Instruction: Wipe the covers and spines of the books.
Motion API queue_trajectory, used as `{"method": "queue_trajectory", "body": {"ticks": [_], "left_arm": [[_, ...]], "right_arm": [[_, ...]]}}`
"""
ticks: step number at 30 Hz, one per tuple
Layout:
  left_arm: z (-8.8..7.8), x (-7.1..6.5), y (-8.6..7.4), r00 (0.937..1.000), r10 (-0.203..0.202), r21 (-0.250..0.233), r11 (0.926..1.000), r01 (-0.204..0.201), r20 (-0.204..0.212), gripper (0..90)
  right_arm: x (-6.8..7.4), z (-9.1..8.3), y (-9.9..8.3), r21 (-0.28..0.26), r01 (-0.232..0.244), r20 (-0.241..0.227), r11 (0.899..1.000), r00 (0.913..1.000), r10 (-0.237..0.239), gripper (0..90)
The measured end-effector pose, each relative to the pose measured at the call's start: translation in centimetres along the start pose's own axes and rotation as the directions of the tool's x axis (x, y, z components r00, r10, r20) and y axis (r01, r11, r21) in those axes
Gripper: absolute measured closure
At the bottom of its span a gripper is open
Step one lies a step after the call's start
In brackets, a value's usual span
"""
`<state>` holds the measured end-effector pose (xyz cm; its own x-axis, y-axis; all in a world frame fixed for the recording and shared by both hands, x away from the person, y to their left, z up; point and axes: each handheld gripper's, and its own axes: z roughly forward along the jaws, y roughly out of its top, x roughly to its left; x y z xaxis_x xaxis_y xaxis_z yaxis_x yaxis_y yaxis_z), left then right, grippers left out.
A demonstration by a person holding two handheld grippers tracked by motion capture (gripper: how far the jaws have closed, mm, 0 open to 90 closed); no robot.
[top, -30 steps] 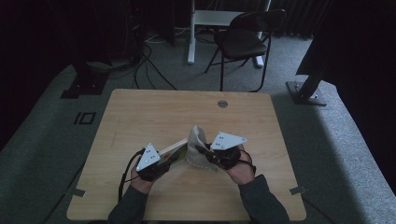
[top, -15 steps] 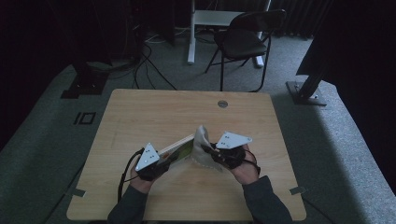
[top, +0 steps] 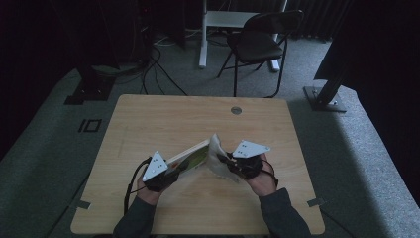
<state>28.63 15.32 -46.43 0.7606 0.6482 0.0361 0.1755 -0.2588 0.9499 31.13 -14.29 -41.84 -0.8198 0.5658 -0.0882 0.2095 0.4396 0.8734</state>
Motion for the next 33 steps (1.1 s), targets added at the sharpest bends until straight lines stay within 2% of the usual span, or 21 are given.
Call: {"method": "queue_trajectory", "body": {"ticks": [11,33], "left_arm": [[0.0,0.0,0.0,1.0000,0.001,0.000,1.0000,-0.001,0.000,78.1],[-0.2,0.2,0.0,1.0000,0.001,-0.003,1.0000,-0.001,-0.009,78.1]], "right_arm": [[-0.6,0.0,-0.8,0.006,-0.028,0.012,1.000,0.9995,0.028,83.7],[-1.1,-0.2,-1.6,0.015,-0.047,0.025,0.999,0.9986,0.047,83.6]]}}
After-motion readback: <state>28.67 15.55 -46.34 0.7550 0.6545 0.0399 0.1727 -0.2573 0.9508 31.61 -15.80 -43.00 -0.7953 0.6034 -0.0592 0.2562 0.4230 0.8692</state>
